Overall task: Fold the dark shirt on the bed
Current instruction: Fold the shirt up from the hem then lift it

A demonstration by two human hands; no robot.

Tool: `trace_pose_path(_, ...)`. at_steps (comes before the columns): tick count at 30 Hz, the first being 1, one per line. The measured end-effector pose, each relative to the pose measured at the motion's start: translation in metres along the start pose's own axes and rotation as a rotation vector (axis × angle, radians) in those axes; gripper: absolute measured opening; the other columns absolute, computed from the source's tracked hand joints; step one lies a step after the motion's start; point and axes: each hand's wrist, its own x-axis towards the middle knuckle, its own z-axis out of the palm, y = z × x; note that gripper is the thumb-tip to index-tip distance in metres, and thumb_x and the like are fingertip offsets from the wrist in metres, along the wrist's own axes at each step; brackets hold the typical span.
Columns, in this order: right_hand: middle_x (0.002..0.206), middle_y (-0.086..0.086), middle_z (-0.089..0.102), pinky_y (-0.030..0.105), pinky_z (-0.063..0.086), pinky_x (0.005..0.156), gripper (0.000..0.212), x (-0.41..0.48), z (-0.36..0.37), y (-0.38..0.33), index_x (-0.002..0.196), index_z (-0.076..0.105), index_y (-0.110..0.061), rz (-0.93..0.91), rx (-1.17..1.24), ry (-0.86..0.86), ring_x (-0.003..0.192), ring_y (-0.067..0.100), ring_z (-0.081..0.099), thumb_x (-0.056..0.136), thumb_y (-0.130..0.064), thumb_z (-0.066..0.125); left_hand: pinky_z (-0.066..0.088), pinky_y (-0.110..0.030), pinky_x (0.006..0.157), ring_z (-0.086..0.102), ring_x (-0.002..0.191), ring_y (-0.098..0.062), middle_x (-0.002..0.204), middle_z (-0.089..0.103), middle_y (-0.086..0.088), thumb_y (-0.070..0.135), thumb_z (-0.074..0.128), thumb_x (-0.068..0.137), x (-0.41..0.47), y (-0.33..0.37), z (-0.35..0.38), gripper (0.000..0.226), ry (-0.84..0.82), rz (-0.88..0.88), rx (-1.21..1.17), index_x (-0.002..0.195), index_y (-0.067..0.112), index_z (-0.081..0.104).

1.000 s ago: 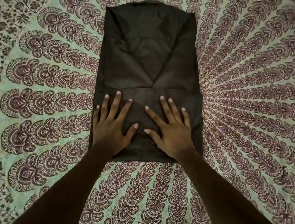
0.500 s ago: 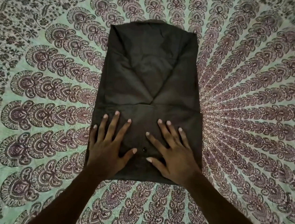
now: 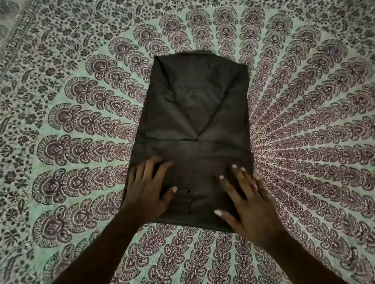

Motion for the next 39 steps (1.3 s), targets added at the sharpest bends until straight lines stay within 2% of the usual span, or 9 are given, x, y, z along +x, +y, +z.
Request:
trace_pose_path(3,0.17,0.016,0.021,0.058,0.035,0.119,0.079,-0.032,0.017,-0.007,0.158,0.04,-0.019,-0.128,0.016,0.029,0.152,0.034,0.032,0.097,-0.069,0.046,0.048,-0.044,0.094,0.052,0.11,-0.025,0.128,0.049,-0.007,0.061,0.065,0.077,-0.051,-0.005,0.004,0.071,0.035,0.091,-0.036,0.137,0.025,0.053)
trace_pose_path(9,0.164,0.011,0.036,0.05,0.045,0.114,0.075,-0.044,0.038,-0.018,0.147,0.055,-0.018,-0.086,-0.013,0.051,0.144,0.027,0.037,0.075,-0.033,0.072,0.049,-0.052,0.103,0.058,0.121,-0.027,0.135,0.057,-0.005,0.035,0.069,0.068,-0.084,-0.048,0.021,0.069,-0.085,0.118,0.12,0.135,0.02,0.06)
trace_pose_path(15,0.106,0.003,0.073,0.041,0.063,0.074,0.078,-0.019,0.0,-0.036,0.106,0.076,-0.018,0.107,-0.032,0.118,0.088,0.023,0.072,0.033,-0.023,0.103,0.054,-0.05,0.09,0.071,0.1,-0.03,0.11,0.071,-0.006,0.017,0.088,0.058,-0.049,-0.058,-0.007,0.052,-0.056,0.174,0.113,0.108,0.016,0.072)
trace_pose_path(18,0.096,0.005,0.074,0.039,0.061,0.066,0.072,-0.008,-0.029,-0.039,0.112,0.071,-0.016,0.212,0.08,0.225,0.072,0.028,0.071,0.046,-0.006,0.098,0.057,-0.044,0.08,0.072,0.078,-0.024,0.093,0.075,-0.002,0.017,0.072,0.077,-0.028,-0.063,-0.035,0.025,0.065,0.145,-0.067,0.103,0.016,0.072)
trace_pose_path(23,0.098,0.013,0.072,0.025,0.05,0.064,0.047,0.031,-0.081,-0.034,0.125,0.063,-0.009,0.33,0.252,0.444,0.069,0.024,0.064,0.079,0.002,0.064,0.058,-0.028,0.065,0.066,0.071,-0.011,0.096,0.074,0.002,0.024,0.056,0.102,0.029,-0.068,-0.089,0.02,0.145,0.03,-0.403,0.119,0.019,0.067)
trace_pose_path(27,0.107,0.012,0.069,0.039,0.062,0.066,0.031,0.084,-0.112,-0.016,0.122,0.063,-0.006,0.347,0.373,0.529,0.076,0.025,0.067,0.093,0.002,0.056,0.044,-0.005,0.061,0.063,0.073,0.002,0.088,0.072,0.002,0.01,0.062,0.1,0.091,-0.062,-0.123,0.019,0.274,0.076,-0.52,0.119,0.014,0.063)
trace_pose_path(32,0.114,0.016,0.067,0.031,0.045,0.077,0.045,0.155,-0.141,0.014,0.123,0.063,-0.004,0.379,0.37,0.619,0.089,0.035,0.066,0.082,0.015,0.062,0.043,-0.019,0.048,0.058,0.056,-0.006,0.075,0.06,0.008,0.006,0.056,0.102,0.168,-0.053,-0.141,0.024,0.378,0.068,-0.613,0.106,0.024,0.041)
trace_pose_path(34,0.112,0.016,0.067,0.028,0.041,0.074,0.041,0.181,-0.149,0.026,0.121,0.064,-0.004,0.371,0.379,0.657,0.09,0.035,0.066,0.085,0.013,0.06,0.039,-0.032,0.055,0.051,0.061,-0.017,0.076,0.056,0.001,-0.002,0.047,0.099,0.194,-0.055,-0.141,0.019,0.394,0.132,-0.525,0.097,0.017,0.046)
trace_pose_path(39,0.113,0.014,0.067,0.03,0.045,0.077,0.034,0.234,-0.155,0.058,0.122,0.065,-0.005,0.356,0.412,0.732,0.097,0.032,0.064,0.09,0.006,0.062,0.035,-0.024,0.067,0.059,0.079,-0.023,0.101,0.066,-0.012,-0.008,0.043,0.078,0.248,-0.06,-0.135,0.037,0.365,0.12,-0.436,0.093,0.009,0.072)
